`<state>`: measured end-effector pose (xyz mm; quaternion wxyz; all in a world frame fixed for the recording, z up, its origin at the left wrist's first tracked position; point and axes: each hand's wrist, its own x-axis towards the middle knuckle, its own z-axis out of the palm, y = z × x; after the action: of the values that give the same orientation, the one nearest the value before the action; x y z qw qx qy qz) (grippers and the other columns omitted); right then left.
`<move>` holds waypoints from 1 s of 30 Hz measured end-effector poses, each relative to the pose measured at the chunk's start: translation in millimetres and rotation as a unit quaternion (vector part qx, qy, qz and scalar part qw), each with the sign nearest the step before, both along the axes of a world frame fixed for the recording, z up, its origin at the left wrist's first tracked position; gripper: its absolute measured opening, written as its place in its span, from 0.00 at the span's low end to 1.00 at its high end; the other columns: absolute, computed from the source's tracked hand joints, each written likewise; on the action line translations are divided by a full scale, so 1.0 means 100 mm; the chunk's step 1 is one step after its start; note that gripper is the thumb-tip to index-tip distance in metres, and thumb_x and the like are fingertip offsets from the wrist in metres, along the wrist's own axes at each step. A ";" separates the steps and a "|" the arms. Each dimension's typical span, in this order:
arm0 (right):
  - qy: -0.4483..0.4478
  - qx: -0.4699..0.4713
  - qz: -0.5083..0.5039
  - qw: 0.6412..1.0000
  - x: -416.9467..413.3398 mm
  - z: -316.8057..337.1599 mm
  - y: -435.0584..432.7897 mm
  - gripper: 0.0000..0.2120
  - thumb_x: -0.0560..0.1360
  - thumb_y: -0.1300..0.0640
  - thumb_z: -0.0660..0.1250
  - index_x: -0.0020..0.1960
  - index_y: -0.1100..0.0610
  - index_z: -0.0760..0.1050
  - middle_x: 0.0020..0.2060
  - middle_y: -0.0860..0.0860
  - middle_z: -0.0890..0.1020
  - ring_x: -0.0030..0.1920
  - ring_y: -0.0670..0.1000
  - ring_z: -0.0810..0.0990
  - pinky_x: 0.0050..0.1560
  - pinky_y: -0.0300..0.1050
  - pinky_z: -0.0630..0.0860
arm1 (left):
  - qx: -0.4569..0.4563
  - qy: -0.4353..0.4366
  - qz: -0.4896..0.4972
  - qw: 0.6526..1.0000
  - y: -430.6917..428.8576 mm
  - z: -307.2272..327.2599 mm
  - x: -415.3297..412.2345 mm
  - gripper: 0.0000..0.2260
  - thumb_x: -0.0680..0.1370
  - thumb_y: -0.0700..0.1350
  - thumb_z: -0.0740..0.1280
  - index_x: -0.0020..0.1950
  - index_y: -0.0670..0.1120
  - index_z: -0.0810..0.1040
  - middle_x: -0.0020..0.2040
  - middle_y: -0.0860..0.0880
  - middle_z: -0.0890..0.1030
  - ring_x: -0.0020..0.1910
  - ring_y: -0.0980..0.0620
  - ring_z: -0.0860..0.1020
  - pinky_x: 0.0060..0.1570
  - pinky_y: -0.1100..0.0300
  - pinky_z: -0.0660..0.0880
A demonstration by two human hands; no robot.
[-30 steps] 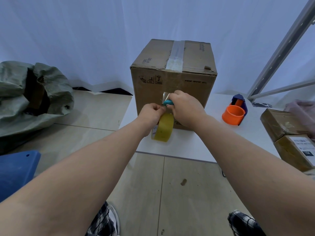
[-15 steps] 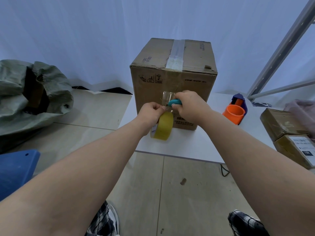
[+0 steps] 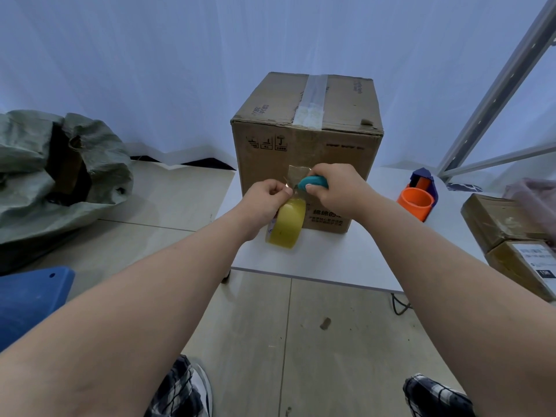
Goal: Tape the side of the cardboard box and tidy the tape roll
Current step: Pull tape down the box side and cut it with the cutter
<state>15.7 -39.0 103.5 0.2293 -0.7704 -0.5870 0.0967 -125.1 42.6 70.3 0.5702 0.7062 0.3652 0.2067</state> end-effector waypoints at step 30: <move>-0.074 0.010 0.066 0.995 0.02 0.06 -0.10 0.09 0.76 0.56 0.63 0.53 0.60 0.75 0.40 0.50 0.75 0.39 0.49 0.73 0.34 0.33 0.66 | 0.035 0.014 -0.006 0.999 -0.02 0.08 -0.06 0.05 0.80 0.46 0.62 0.48 0.46 0.74 0.42 0.48 0.76 0.40 0.52 0.74 0.41 0.60 0.75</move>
<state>18.1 -49.5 109.4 0.1858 -0.7324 -0.6532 0.0486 -131.4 40.3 77.9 0.5416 0.7306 0.3611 0.2060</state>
